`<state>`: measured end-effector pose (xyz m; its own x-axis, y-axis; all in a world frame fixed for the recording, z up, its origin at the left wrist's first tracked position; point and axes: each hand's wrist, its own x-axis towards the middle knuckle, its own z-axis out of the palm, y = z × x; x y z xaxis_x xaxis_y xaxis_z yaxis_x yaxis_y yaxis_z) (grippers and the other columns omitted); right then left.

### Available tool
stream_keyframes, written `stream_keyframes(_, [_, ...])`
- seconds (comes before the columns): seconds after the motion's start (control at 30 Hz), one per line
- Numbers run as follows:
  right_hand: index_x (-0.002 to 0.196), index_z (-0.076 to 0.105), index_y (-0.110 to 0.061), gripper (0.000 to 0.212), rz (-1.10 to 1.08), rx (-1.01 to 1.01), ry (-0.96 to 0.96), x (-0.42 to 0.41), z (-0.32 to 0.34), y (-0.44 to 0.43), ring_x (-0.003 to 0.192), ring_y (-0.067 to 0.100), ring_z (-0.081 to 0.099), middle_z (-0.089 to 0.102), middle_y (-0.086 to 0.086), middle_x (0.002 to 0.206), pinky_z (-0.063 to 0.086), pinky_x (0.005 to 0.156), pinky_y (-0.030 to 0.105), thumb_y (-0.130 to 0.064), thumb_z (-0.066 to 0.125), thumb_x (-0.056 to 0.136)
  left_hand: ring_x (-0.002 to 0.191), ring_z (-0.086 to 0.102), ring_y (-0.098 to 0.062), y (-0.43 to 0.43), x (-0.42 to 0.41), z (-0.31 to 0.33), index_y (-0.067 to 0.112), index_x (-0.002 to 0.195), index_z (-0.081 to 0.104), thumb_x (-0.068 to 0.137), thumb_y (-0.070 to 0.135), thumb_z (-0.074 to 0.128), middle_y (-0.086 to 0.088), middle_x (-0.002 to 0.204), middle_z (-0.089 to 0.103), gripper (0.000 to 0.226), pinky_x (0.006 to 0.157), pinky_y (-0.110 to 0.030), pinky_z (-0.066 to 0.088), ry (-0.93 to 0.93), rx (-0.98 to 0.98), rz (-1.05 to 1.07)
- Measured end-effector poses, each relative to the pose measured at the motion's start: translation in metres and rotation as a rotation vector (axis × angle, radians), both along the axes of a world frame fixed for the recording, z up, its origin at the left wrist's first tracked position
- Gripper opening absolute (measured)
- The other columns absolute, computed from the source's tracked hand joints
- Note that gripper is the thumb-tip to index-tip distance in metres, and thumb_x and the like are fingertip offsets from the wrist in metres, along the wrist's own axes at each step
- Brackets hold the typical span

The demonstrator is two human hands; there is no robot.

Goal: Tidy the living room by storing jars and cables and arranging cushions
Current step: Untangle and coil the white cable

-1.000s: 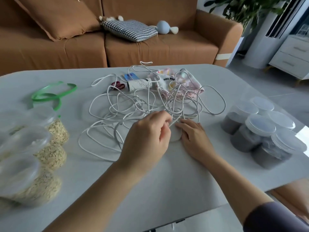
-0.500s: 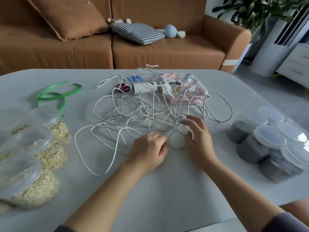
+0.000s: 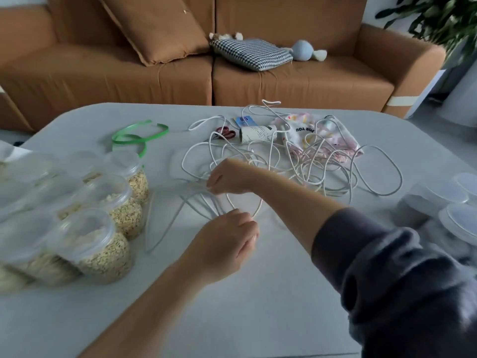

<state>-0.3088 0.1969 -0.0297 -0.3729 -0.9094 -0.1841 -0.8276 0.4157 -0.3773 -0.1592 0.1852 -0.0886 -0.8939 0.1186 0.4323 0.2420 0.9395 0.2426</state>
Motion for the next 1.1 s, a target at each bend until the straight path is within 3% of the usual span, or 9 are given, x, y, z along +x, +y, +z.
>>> stream_keyframes(0.2, [0.098,0.072,-0.013,0.014,-0.118,-0.166,-0.036,-0.002,0.002,0.021,0.079,0.009,0.06,0.074,0.002,0.092,0.043,0.066,0.012,-0.011,0.063,0.087,0.074,0.05,-0.018,-0.004,0.02,-0.007,0.013,0.079,0.056,0.088,0.011,0.048,0.003,0.077,0.056,0.012,0.064,-0.034,0.045,0.008,0.065,-0.03])
stream_keyframes(0.27, [0.092,0.061,-0.015,0.016,-0.235,-0.25,-0.101,-0.004,0.005,0.042,0.08,0.016,0.067,0.074,0.005,0.088,0.053,0.076,0.027,-0.001,0.057,0.085,0.071,0.051,-0.02,-0.004,0.024,-0.004,0.012,0.076,0.059,0.086,0.009,0.053,0.002,0.074,0.056,0.012,0.064,-0.036,0.045,0.071,0.082,-0.023])
stream_keyframes(0.37, [0.08,0.042,-0.014,0.025,-0.416,-0.332,-0.203,-0.004,0.004,0.086,0.062,0.022,0.069,0.072,0.006,0.069,0.05,0.056,0.026,0.009,0.036,0.077,0.075,0.057,-0.023,-0.002,0.022,0.003,0.012,0.077,0.064,0.084,0.009,0.059,0.002,0.075,0.058,0.009,0.068,-0.04,0.045,0.227,0.072,0.052])
stream_keyframes(0.47, [0.078,0.038,-0.012,0.018,-0.566,-0.416,-0.321,-0.004,-0.011,0.122,0.052,0.024,0.059,0.063,0.008,0.064,0.038,0.043,0.021,0.005,0.034,0.083,0.085,0.061,-0.025,-0.004,0.019,0.012,0.013,0.083,0.068,0.078,0.005,0.063,0.001,0.086,0.063,0.011,0.079,-0.042,0.042,0.408,0.026,0.194])
stream_keyframes(0.57, [0.076,0.045,-0.006,0.031,-0.614,-0.601,-0.398,-0.004,-0.028,0.138,0.048,0.017,0.052,0.056,0.006,0.057,0.038,0.053,0.025,-0.023,0.04,0.101,0.101,0.059,-0.027,-0.008,0.005,0.025,0.013,0.09,0.069,0.072,0.004,0.064,-0.005,0.105,0.063,0.021,0.087,-0.044,0.037,0.514,0.065,0.426])
stream_keyframes(0.67, [0.067,0.053,-0.006,0.047,-0.642,-0.762,-0.418,-0.012,-0.04,0.14,0.045,0.009,0.043,0.052,0.002,0.053,0.033,0.054,0.022,-0.026,0.034,0.105,0.12,0.048,-0.034,-0.014,-0.017,0.034,0.012,0.116,0.058,0.075,0.014,0.059,-0.011,0.126,0.052,0.041,0.093,-0.044,0.037,0.337,0.258,0.675])
stream_keyframes(0.8, [0.099,0.058,-0.018,0.024,-0.643,-0.887,-0.488,-0.023,-0.046,0.141,0.044,0.009,0.036,0.046,0.002,0.055,0.03,0.047,0.02,-0.008,0.036,0.103,0.104,0.054,-0.034,-0.029,-0.042,0.035,0.014,0.107,0.05,0.091,0.023,0.051,-0.005,0.099,0.059,0.018,0.093,-0.041,0.032,0.084,0.579,0.891])
stream_keyframes(0.97, [0.081,0.03,-0.015,0.028,-0.611,-1.019,-0.656,-0.025,-0.043,0.137,0.047,0.017,0.03,0.042,0.006,0.062,0.023,0.045,0.031,0.009,0.033,0.096,0.067,0.058,-0.027,-0.035,-0.046,0.016,0.017,0.104,0.051,0.094,0.031,0.035,0.002,0.081,0.064,0.024,0.072,-0.038,0.045,0.3,0.462,0.586])
stream_keyframes(1.1, [0.061,0.034,-0.017,0.041,-0.663,-1.044,-0.647,-0.015,-0.046,0.13,0.046,0.017,0.029,0.034,0.0,0.048,0.024,0.045,0.03,-0.016,0.045,0.1,0.09,0.062,-0.006,-0.025,-0.04,0.011,0.019,0.122,0.054,0.099,0.024,0.034,0.009,0.105,0.066,0.032,0.084,-0.02,0.045,0.288,0.508,0.163])
